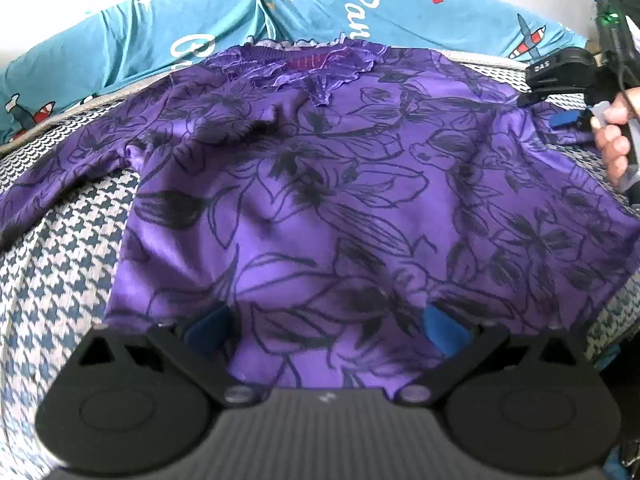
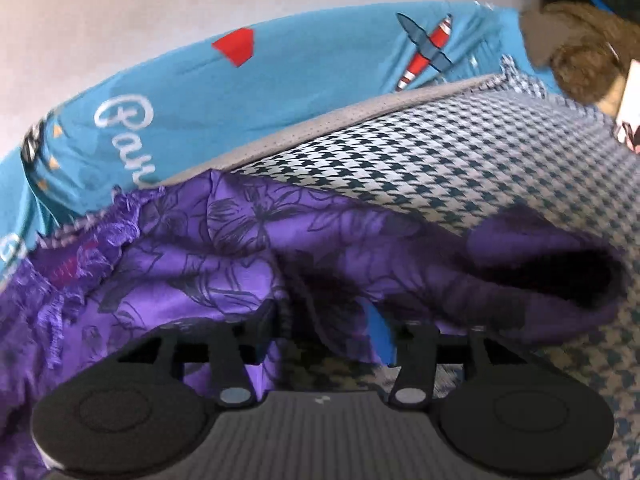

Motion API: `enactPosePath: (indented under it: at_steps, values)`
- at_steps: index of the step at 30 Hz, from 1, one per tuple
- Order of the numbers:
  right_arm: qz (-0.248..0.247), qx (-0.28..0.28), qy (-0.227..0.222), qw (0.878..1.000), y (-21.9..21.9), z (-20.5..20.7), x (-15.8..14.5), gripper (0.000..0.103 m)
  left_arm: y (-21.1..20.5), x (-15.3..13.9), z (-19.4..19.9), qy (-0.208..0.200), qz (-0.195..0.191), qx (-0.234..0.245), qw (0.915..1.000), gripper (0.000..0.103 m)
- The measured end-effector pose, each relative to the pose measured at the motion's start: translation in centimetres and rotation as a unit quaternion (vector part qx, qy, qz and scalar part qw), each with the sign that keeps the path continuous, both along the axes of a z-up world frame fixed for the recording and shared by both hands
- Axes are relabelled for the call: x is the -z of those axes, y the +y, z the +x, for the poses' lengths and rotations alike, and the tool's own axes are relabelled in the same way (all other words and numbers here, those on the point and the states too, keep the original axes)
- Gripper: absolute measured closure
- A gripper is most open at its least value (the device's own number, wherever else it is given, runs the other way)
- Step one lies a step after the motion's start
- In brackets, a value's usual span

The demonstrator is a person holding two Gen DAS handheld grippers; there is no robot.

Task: Fold clothes

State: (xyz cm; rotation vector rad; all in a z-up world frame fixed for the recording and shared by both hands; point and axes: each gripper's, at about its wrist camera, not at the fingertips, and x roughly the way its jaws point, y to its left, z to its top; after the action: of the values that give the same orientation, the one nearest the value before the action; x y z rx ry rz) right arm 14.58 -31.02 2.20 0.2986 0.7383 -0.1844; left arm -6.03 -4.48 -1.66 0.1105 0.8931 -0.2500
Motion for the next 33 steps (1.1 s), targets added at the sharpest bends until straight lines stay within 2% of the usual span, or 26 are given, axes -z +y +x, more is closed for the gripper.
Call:
enactPosePath:
  at_steps: [6,9,14,18,23,27,32,33]
  values:
    - [0.020,-0.010,-0.004,1.000,-1.9,-3.5,-0.9,0.053,-0.3,-0.1,-1.9,-0.006,-0.010,0.007,0.9999,0.000]
    - [0.036,-0.017,0.000,0.999,-2.9,-5.5,-1.0,0.049,-0.6,0.0,-2.7,-0.008,-0.008,0.017,0.9998,0.000]
    - [0.035,-0.016,0.002,0.999,-4.0,-8.5,-1.0,0.045,-1.3,0.0,-3.5,-0.010,-0.005,0.027,0.9996,0.000]
    - [0.036,-0.009,0.008,0.999,-4.7,-10.3,-0.7,0.042,-1.0,-0.2,-3.6,-0.007,-0.021,0.026,0.9994,0.000]
    - [0.018,0.000,0.021,1.000,-5.1,-12.5,0.0,0.040,-0.7,-0.3,-3.8,-0.004,-0.036,0.024,0.9991,0.000]
    - [0.022,0.001,0.043,0.999,-4.9,-14.1,1.0,0.039,-0.8,-0.3,-4.1,-0.004,-0.035,0.026,0.9991,0.000]
    - [-0.036,-0.011,0.046,0.998,-3.1,-15.3,1.7,0.039,-0.9,-0.3,-4.6,-0.006,-0.031,0.029,0.9991,0.000]
    - [-0.047,-0.014,0.043,0.998,-2.8,-15.5,1.7,0.046,-0.8,-0.4,-4.7,-0.006,-0.032,0.028,0.9991,0.000]
